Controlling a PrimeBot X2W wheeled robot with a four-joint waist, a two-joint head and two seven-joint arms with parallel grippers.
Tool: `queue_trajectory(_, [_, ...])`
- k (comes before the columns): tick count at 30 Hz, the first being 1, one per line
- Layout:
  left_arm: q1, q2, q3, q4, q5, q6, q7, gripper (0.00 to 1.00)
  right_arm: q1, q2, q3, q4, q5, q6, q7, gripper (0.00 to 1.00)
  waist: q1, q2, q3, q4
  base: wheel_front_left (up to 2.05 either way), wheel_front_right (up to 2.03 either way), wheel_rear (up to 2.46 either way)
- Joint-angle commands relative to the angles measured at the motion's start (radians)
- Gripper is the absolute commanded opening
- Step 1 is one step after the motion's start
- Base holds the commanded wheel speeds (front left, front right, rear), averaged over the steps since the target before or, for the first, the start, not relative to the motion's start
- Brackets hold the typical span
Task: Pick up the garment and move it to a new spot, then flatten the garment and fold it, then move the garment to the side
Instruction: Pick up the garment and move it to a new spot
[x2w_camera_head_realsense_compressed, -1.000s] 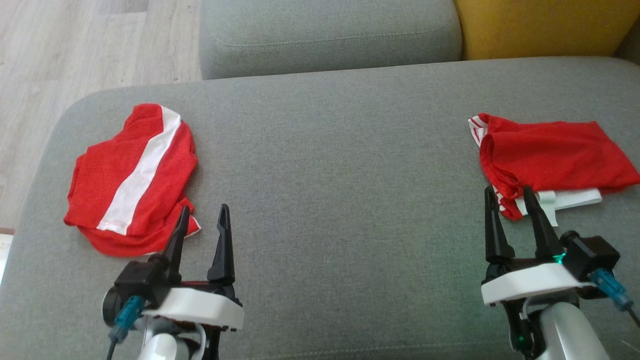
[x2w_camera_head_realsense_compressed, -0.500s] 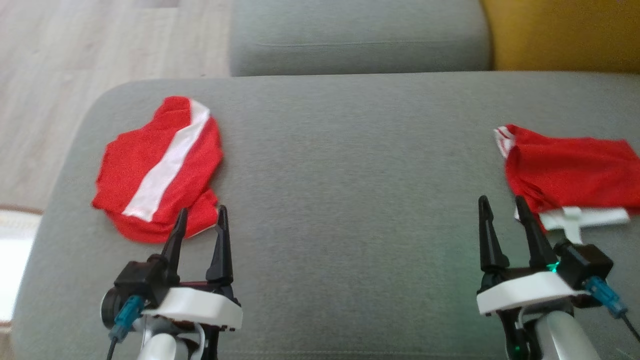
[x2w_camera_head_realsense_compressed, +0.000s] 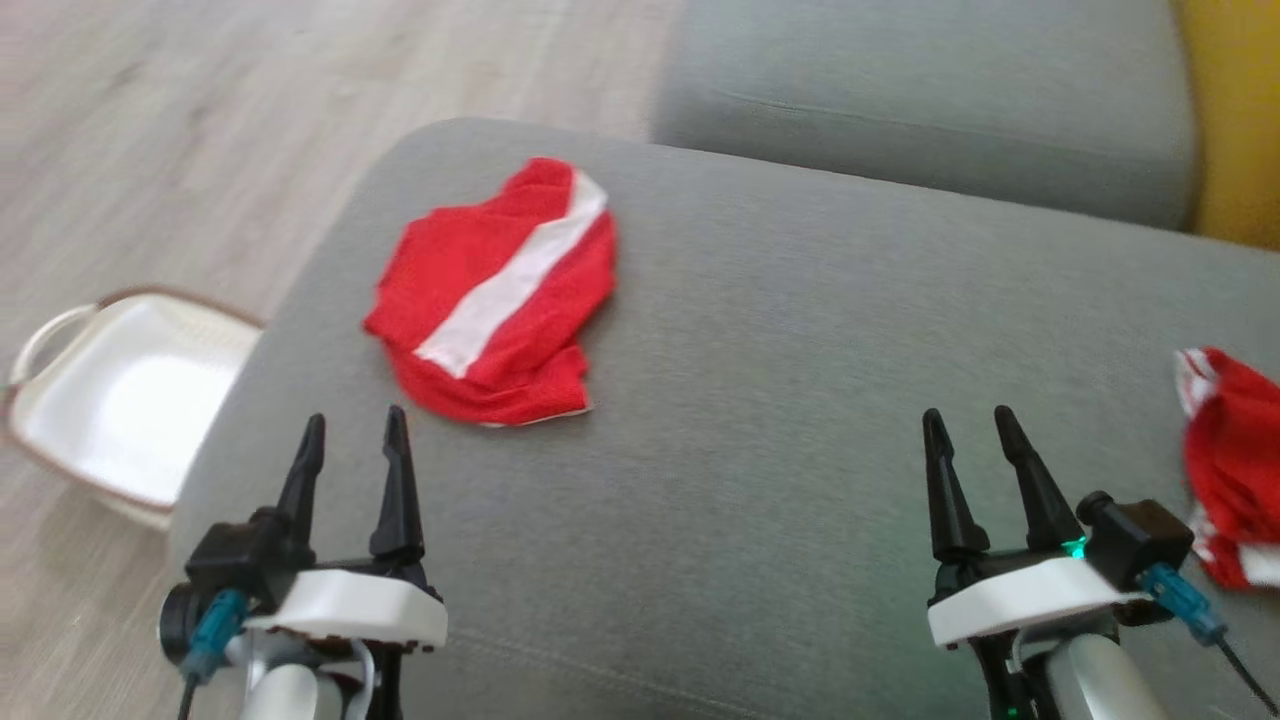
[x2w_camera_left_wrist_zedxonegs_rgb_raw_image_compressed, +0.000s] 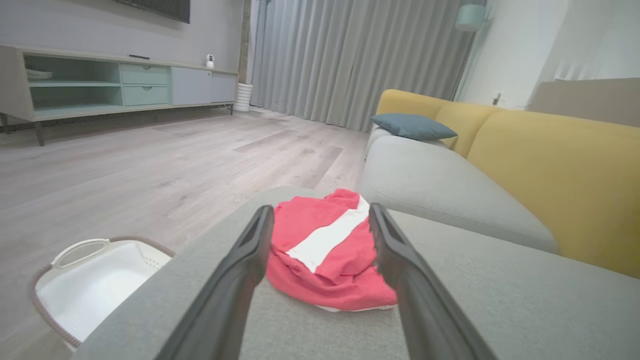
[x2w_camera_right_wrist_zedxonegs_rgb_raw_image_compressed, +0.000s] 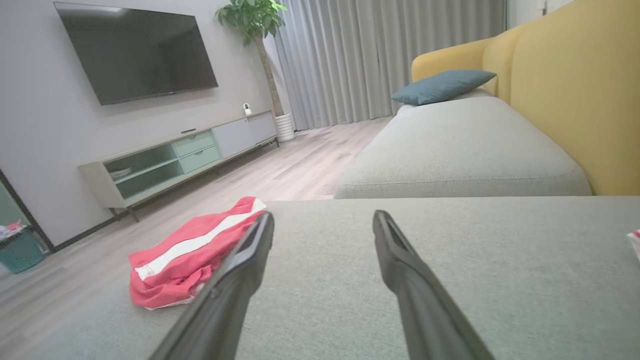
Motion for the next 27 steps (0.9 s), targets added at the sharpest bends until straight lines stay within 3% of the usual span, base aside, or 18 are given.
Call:
queue_trajectory(1, [-0.042, 0.006, 0.039, -0.028, 0.006, 0.000, -0.005, 1.00, -0.022, -0.002, 0.025, -0.027, 0.011, 0.007, -0.011, 1.00, 0.0000, 0.0000, -0.006, 0.047, 0.00, 0.00, 0.00])
queue_trajectory(7, [-0.032, 0.006, 0.058, -0.026, 0.015, -0.006, -0.005, 1.00, -0.024, -0.002, 0.040, -0.020, 0.032, 0.007, -0.011, 1.00, 0.0000, 0.0000, -0.010, 0.110, 0.00, 0.00, 0.00])
queue_trajectory(13, [-0.023, 0.006, 0.085, -0.020, 0.010, -0.008, -0.005, 1.00, -0.022, -0.002, 0.047, -0.017, 0.039, 0.007, -0.011, 1.00, 0.0000, 0.0000, -0.009, 0.128, 0.00, 0.00, 0.00])
queue_trajectory(21, [-0.057, 0.010, 0.139, -0.005, 0.022, -0.020, -0.005, 1.00, -0.038, -0.002, 0.053, -0.014, 0.016, 0.007, -0.011, 1.00, 0.0000, 0.0000, 0.036, 0.083, 0.00, 0.00, 0.00])
queue_trajectory(27, [-0.178, 0.064, 0.160, 0.096, 0.039, -0.036, 0.011, 1.00, -0.074, -0.002, 0.021, -0.041, -0.033, 0.007, -0.009, 1.00, 0.0000, 0.0000, 0.115, 0.039, 0.00, 0.00, 0.00])
